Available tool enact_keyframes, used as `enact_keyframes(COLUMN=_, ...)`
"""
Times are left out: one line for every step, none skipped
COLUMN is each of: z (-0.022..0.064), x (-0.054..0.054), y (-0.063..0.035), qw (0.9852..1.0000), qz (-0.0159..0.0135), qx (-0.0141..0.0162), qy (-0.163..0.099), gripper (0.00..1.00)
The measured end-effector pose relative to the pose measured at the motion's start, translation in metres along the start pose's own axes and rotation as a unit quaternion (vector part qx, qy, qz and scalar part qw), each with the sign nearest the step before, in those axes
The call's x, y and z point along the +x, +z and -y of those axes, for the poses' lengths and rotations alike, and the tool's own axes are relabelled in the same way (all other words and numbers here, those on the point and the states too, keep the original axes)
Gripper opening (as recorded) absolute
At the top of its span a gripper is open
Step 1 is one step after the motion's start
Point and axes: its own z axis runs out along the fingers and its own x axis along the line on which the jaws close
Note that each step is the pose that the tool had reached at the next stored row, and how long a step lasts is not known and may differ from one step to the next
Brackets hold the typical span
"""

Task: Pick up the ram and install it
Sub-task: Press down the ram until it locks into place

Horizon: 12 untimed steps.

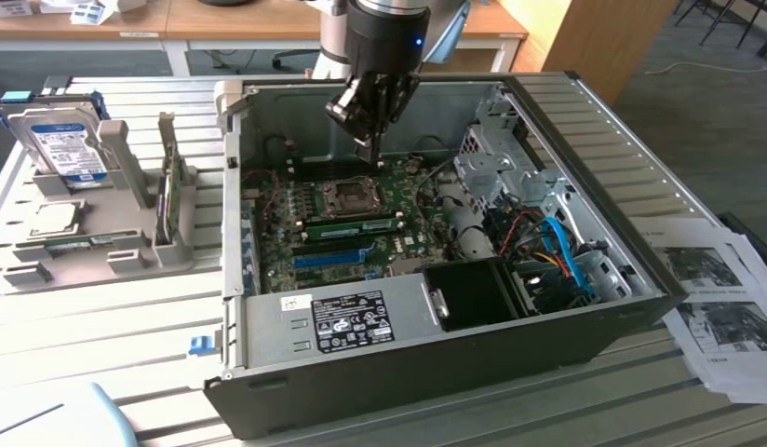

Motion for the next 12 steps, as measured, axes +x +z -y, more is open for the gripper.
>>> enact_keyframes(z=0.0, x=0.0, y=0.0, qw=1.0, qz=0.0001, qx=-0.0003, qy=0.009, gripper=0.09)
enact_keyframes(z=0.0, x=0.0, y=0.0, qw=0.9999, qz=0.0002, qx=-0.0006, qy=0.017, gripper=0.09)
enact_keyframes(z=0.0, x=0.0, y=0.0, qw=0.9997, qz=0.0003, qx=-0.0008, qy=0.026, gripper=0.09)
enact_keyframes(z=0.0, x=0.0, y=0.0, qw=0.9994, qz=0.0003, qx=-0.0011, qy=0.034, gripper=0.09)
enact_keyframes(z=0.0, x=0.0, y=0.0, qw=0.9991, qz=0.0004, qx=-0.0014, qy=0.043, gripper=0.09)
enact_keyframes(z=0.0, x=0.0, y=0.0, qw=0.9986, qz=0.0006, qx=-0.0017, qy=0.052, gripper=0.09)
enact_keyframes(z=0.0, x=0.0, y=0.0, qw=0.9981, qz=0.0006, qx=-0.002, qy=0.061, gripper=0.09)
enact_keyframes(z=0.0, x=0.0, y=0.0, qw=0.9976, qz=0.0007, qx=-0.0023, qy=0.069, gripper=0.09)
enact_keyframes(z=0.0, x=0.0, y=0.0, qw=0.9969, qz=0.0008, qx=-0.0026, qy=0.078, gripper=0.09)
enact_keyframes(z=0.0, x=0.0, y=0.0, qw=0.9962, qz=0.0009, qx=-0.0029, qy=0.087, gripper=0.09)
enact_keyframes(z=0.0, x=0.0, y=0.0, qw=0.9955, qz=0.001, qx=-0.0032, qy=0.095, gripper=0.09)
enact_keyframes(z=0.0, x=0.0, y=0.0, qw=0.9946, qz=0.0011, qx=-0.0035, qy=0.104, gripper=0.09)
